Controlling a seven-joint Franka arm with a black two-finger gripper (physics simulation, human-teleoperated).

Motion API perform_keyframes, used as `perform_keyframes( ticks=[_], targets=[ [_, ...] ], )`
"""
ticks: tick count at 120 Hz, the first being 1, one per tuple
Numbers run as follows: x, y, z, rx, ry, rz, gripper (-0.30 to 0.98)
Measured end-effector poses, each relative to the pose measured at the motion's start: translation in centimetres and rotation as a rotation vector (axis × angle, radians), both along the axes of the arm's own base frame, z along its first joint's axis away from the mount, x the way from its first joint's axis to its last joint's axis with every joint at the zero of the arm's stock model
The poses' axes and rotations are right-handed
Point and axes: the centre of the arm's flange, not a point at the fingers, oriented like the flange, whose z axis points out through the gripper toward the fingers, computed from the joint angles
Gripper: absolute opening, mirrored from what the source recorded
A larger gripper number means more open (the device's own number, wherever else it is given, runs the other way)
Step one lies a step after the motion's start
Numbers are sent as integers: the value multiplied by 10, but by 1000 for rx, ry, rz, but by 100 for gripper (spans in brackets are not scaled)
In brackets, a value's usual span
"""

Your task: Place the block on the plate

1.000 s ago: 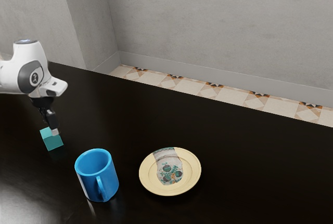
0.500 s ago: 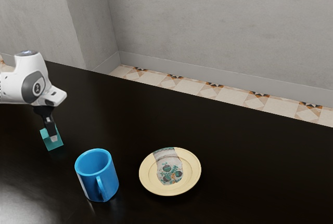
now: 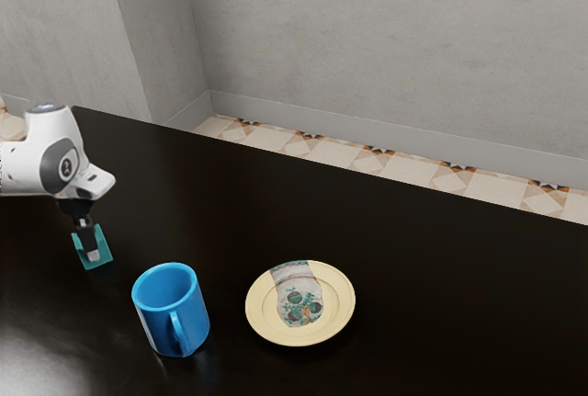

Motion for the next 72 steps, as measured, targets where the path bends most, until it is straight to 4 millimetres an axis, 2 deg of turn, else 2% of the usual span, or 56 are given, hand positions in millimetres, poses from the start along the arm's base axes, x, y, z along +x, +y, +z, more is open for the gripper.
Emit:
perform_keyframes(
  ticks=[55, 72],
  targets=[
    [0, 4, -7, -6, -14, -7, 44],
    [1, 4, -6, -3, -20, -10, 40]
  ],
)
